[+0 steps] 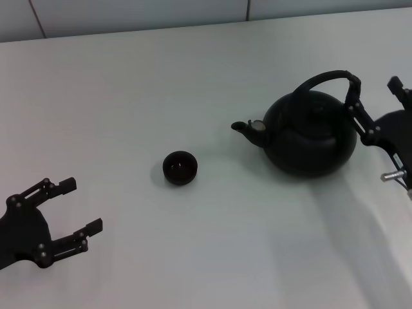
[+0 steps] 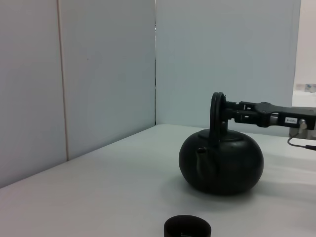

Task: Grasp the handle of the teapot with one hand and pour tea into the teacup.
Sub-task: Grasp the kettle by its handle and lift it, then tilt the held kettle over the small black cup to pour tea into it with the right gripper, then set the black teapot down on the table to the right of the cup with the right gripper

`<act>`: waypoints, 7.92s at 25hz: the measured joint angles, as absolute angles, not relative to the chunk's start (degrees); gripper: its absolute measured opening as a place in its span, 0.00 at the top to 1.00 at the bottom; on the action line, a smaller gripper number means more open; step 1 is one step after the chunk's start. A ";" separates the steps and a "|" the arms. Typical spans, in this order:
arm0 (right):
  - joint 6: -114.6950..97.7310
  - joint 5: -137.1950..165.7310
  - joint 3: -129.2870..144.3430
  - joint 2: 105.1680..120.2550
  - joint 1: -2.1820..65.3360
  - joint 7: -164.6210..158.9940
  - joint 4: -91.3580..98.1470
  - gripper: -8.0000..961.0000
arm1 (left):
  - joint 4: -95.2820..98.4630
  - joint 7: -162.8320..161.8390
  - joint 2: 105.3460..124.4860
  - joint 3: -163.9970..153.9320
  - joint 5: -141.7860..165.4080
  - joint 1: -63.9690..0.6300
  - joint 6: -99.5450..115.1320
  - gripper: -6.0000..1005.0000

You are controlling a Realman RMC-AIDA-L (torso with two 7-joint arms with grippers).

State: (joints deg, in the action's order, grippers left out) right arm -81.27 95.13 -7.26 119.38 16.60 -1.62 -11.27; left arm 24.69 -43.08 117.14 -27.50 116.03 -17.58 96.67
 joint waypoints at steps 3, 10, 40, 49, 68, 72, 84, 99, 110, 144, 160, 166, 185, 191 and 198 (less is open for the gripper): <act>-79.62 95.16 -7.24 119.36 17.70 -1.68 -11.02 0.32 | 24.69 -43.07 117.27 -27.40 115.90 -17.58 96.67 0.16; -78.67 95.33 -7.36 119.35 18.28 -1.77 -10.84 0.33 | 24.69 -43.06 117.52 -27.29 115.86 -17.56 96.68 0.16; -77.72 96.35 -7.07 119.26 19.05 -3.44 -10.85 0.83 | 24.92 -43.54 117.86 -27.07 115.57 -17.52 96.72 0.16; -81.28 96.43 -6.22 119.08 23.51 -13.02 -3.95 0.92 | 24.70 -43.58 117.92 -27.06 115.57 -17.66 96.34 0.16; -73.44 97.91 13.14 118.42 35.74 -34.22 12.16 0.93 | 24.44 -43.45 118.30 -27.07 114.57 -17.62 96.55 0.16; -72.38 97.92 16.85 118.40 37.60 -35.59 12.90 0.93 | 23.71 -43.14 118.31 -27.07 114.26 -17.59 96.50 0.16; -71.38 97.96 23.06 118.72 40.04 -35.85 13.63 0.93 | 23.21 -43.01 118.21 -26.98 113.45 -17.73 96.34 0.16; -70.69 98.10 28.77 118.74 40.23 -25.19 16.13 0.92 | 23.20 -42.97 118.27 -26.52 113.38 -18.02 96.35 0.16; -70.81 98.71 30.13 118.58 40.34 -20.13 17.61 0.92 | 23.20 -43.21 118.39 -26.45 112.82 -18.05 96.24 0.16; -70.75 98.59 36.69 118.92 40.91 -16.03 22.43 0.93 | 23.11 -43.59 118.39 -26.45 112.58 -18.92 95.36 0.16; -71.13 98.31 36.41 118.98 40.66 -19.66 22.48 0.93 | 23.02 -43.60 118.46 -26.45 112.59 -18.89 95.36 0.16; -71.39 94.71 36.12 119.00 40.02 -31.24 22.67 0.93 | 23.03 -43.56 118.47 -26.46 112.47 -18.89 95.35 0.16; -70.82 76.07 35.31 119.07 27.95 -45.93 19.16 0.93 | 23.03 -43.02 118.38 -26.74 112.05 -19.07 95.40 0.16; -70.84 75.41 34.03 119.16 25.94 -45.67 18.98 0.93 | 23.03 -42.99 118.30 -26.87 112.06 -19.07 95.55 0.16; -70.86 75.39 33.65 119.18 25.79 -41.56 14.83 0.93 | 23.03 -42.97 118.30 -26.90 112.05 -19.00 95.74 0.16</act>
State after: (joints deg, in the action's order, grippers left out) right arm -70.86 75.39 33.65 119.18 25.79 -41.56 14.83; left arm 23.03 -42.97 118.30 -26.90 112.05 -19.00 95.74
